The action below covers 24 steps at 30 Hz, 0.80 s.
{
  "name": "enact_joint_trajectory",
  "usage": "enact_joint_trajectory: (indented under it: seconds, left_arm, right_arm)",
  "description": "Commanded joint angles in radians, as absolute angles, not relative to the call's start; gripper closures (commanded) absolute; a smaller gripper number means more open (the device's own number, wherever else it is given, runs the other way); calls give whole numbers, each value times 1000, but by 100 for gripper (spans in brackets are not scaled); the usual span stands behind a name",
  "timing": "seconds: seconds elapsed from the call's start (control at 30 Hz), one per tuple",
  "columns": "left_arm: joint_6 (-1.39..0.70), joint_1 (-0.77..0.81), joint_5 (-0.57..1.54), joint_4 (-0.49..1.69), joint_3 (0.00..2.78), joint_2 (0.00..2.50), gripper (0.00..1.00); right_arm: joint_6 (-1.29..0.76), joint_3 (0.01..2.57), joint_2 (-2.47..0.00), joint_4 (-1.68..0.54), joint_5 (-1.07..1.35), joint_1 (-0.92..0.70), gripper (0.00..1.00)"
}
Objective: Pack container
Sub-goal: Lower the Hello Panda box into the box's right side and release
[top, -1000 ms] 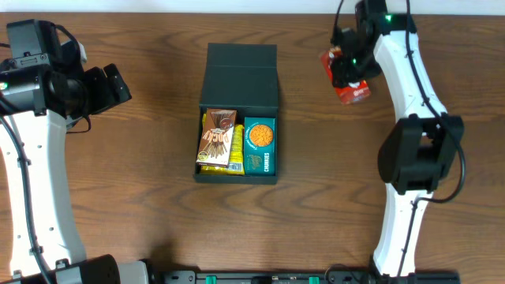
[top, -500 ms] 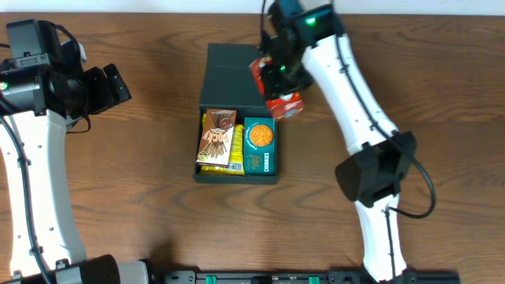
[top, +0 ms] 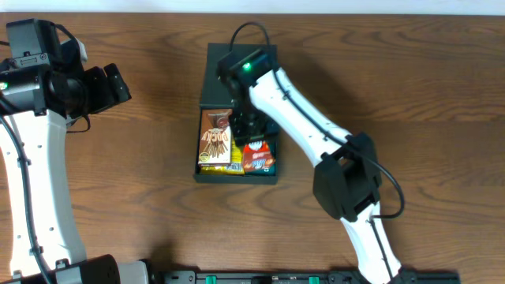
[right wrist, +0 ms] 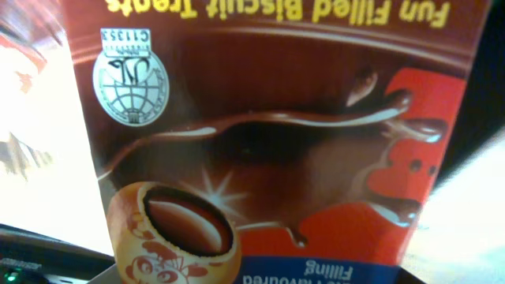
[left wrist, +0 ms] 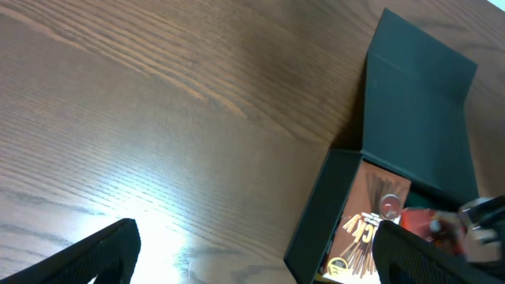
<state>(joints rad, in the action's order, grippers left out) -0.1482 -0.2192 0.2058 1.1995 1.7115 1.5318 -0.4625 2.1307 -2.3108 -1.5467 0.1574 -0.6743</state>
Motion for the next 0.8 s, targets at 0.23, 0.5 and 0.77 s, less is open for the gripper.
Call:
enact_joint_trajectory:
  seconds: [0.23,0.5,0.77]
  left_arm:
    - [-127,-222,204,1201,1703,1538,5]
    - [-127,-222,211,1205,1703,1538,5]
    - [-127,-222,211,1204,1703,1538,5]
  right_arm:
    - [-763,2077,-2316,-1505,17,-695,60]
    - [-762,2077,-2316,-1466,-34,-696,10]
    - [-635,2111,-2303,-1493,-19,-687,1]
